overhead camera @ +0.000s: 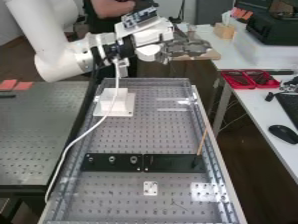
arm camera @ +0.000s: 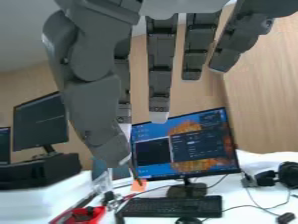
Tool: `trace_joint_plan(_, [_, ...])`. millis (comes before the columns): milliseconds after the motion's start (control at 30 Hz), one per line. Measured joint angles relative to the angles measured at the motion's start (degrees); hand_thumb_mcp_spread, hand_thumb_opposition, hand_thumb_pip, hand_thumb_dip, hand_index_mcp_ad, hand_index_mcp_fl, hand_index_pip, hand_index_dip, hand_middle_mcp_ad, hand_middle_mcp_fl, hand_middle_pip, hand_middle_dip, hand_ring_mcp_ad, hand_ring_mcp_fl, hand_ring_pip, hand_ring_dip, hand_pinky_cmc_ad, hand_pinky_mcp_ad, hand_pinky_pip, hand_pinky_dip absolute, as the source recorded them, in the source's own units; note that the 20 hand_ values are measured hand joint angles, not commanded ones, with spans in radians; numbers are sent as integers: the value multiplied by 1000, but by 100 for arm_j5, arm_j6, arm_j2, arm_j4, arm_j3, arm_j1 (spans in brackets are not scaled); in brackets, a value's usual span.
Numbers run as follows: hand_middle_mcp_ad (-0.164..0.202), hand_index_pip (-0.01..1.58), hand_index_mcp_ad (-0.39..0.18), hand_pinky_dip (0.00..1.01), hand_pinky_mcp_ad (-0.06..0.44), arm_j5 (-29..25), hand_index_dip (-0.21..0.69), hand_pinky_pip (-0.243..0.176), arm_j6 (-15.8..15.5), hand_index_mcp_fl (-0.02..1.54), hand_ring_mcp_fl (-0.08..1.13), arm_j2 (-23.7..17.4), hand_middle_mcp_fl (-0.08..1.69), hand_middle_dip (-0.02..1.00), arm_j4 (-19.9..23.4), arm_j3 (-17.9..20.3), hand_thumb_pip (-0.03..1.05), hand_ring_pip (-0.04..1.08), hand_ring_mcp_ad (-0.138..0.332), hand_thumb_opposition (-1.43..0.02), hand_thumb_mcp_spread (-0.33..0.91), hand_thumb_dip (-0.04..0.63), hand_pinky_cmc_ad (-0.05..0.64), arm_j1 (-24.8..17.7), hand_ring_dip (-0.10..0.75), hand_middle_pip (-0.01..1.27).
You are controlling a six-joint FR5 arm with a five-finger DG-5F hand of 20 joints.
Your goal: Grab the drill bit and place it in the clear container
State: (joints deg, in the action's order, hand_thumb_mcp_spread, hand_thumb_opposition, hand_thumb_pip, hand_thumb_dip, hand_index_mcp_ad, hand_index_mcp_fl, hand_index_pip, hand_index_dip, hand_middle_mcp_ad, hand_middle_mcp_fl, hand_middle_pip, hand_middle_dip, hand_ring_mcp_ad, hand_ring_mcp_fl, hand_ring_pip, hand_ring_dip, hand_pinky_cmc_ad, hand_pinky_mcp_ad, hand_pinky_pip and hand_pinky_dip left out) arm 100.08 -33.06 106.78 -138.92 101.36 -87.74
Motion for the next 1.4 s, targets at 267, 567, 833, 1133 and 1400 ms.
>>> trace_joint_plan(267, [61, 1260, -230, 182, 185, 223, 138, 3, 273, 656, 194, 47, 595, 672, 100, 49, 429, 101, 126, -911, 719, 269, 311, -398, 206, 134])
trace_joint_plan(567, [61, 1243, -230, 182, 185, 256, 143, 3, 415, 675, 188, 318, 595, 672, 60, 59, 429, 101, 127, -925, 719, 269, 311, -841, 209, 134])
trace_joint_plan(833, [61, 1248, -230, 182, 183, 35, 143, 3, 255, 677, 182, 752, 595, 684, -108, -122, 429, 101, 127, -925, 719, 269, 311, -1044, 209, 136])
trace_joint_plan(1133, [58, 1248, -230, 182, 183, -129, 143, 3, 171, 675, 183, 1189, 592, 684, -319, -363, 429, 101, 129, -925, 719, 269, 311, -1103, 209, 136])
trace_joint_plan(1400, [61, 1248, -230, 182, 183, -235, 143, 3, 131, 675, 166, 1545, 585, 684, -529, -591, 429, 101, 126, -925, 719, 269, 311, -1112, 209, 136])
